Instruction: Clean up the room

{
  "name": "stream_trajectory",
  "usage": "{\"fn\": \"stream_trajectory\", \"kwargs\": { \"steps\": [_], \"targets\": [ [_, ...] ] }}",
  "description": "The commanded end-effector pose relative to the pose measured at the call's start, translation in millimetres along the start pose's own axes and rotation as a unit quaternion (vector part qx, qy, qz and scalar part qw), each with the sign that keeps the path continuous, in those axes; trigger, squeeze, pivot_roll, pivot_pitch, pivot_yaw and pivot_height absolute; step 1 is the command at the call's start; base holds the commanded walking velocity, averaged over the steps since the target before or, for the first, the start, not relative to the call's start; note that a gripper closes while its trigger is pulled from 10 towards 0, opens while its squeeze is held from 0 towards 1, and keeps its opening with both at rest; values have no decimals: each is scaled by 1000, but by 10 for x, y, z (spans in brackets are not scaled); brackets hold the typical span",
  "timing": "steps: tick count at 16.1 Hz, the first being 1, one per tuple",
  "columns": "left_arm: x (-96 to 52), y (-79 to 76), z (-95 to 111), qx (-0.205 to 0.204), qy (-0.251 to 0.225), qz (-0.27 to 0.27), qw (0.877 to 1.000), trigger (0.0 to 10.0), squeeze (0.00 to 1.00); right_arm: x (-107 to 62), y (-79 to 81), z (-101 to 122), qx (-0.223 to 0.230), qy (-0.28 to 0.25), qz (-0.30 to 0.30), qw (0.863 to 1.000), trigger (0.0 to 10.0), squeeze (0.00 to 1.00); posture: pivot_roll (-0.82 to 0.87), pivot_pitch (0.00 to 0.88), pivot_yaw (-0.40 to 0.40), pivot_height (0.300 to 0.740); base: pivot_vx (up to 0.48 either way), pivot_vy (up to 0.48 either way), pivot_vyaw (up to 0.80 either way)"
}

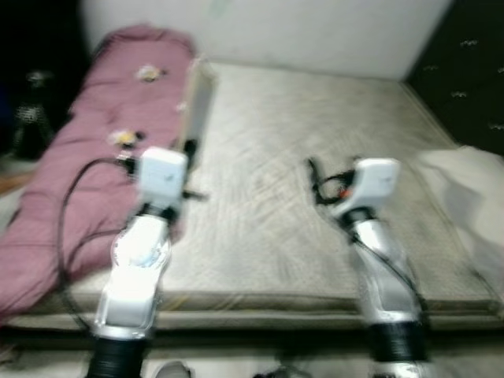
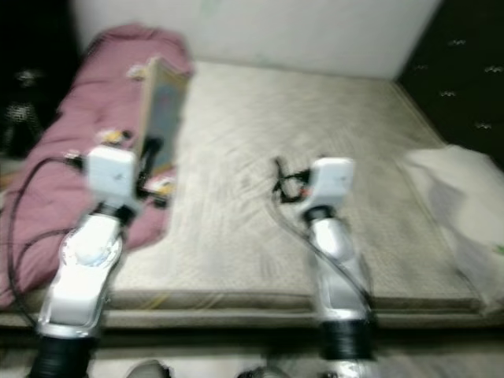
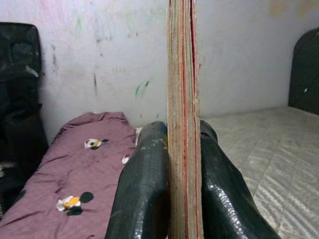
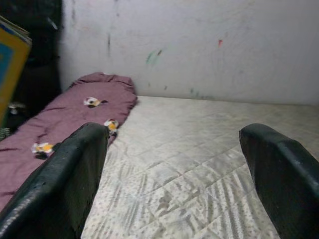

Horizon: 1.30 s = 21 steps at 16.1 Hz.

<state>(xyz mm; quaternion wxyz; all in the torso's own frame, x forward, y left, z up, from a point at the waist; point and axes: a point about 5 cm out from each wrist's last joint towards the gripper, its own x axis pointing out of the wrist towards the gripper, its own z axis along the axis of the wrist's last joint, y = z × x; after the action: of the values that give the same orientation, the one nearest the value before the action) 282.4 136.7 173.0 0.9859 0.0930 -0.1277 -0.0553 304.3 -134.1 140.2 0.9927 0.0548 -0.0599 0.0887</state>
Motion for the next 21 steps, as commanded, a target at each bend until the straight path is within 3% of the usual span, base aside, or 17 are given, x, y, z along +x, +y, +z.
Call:
{"fn": "stream_trajectory", "kwargs": {
  "steps": [1,8,15,21],
  "targets": [
    [34,-52,134,-8,-33,-4,999,10000,0,0,-99,62,-10,-7,-15,1000,10000,0,-1,0,-75,740,0,-319,0],
    [9,-43,70,-34,-20,7,999,10000,0,-2,-110,55,-12,-4,-17,1000,10000,0,-2,0,-77,740,0,-125,0],
    [7,-78,113,-52,-34,-23,998,10000,0,-4,-115,61,-16,-4,-18,1000,10000,0,-6,0,-74,740,0,0,0],
    [4,-77,114,-56,-35,-30,997,10000,0,-3,-122,64,-16,-5,-20,1000,10000,0,-8,0,-72,740,267,0,0]
  ]
}}
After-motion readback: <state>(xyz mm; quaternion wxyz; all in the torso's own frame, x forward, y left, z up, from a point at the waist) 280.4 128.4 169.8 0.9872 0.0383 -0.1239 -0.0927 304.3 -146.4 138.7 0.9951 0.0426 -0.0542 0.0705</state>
